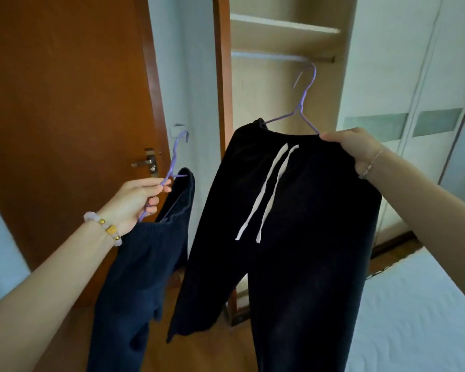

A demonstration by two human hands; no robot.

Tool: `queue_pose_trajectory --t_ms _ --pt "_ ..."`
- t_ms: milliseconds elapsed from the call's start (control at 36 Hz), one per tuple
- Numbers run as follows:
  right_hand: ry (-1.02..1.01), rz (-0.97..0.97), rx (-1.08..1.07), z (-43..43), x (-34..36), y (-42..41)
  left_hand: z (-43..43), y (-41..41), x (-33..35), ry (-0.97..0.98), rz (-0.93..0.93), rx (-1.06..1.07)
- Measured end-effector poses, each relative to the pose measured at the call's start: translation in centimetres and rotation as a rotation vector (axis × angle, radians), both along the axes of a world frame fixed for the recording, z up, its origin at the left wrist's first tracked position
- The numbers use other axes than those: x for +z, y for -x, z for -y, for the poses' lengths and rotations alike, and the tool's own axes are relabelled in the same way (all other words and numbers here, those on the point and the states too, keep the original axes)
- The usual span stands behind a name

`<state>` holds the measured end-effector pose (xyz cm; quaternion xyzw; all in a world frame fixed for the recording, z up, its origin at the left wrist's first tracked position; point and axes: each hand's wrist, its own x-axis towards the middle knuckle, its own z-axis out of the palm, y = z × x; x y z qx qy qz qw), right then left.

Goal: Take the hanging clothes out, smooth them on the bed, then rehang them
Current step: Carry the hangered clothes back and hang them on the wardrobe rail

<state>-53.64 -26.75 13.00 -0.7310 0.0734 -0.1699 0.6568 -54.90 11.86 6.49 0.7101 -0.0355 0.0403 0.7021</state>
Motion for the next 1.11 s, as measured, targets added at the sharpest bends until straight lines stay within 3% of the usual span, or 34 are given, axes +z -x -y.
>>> queue_pose_trajectory --t_ms 278,639,1111 --pt "-0.002 -0.068 -0.101 3.2 -2.3 -15.2 1.9 -15.4 -2.1 -0.035 -0.056 -0.068" --pt "0.074 -0.091 -0.238 7.4 -1.2 -29.5 11.8 -35.1 -0.7 0.006 -0.112 -0.379" --pt "0.229 -0.049 -0.327 11.4 -1.0 -45.5 26.1 -54.8 3.8 0.506 -0.139 -0.602"
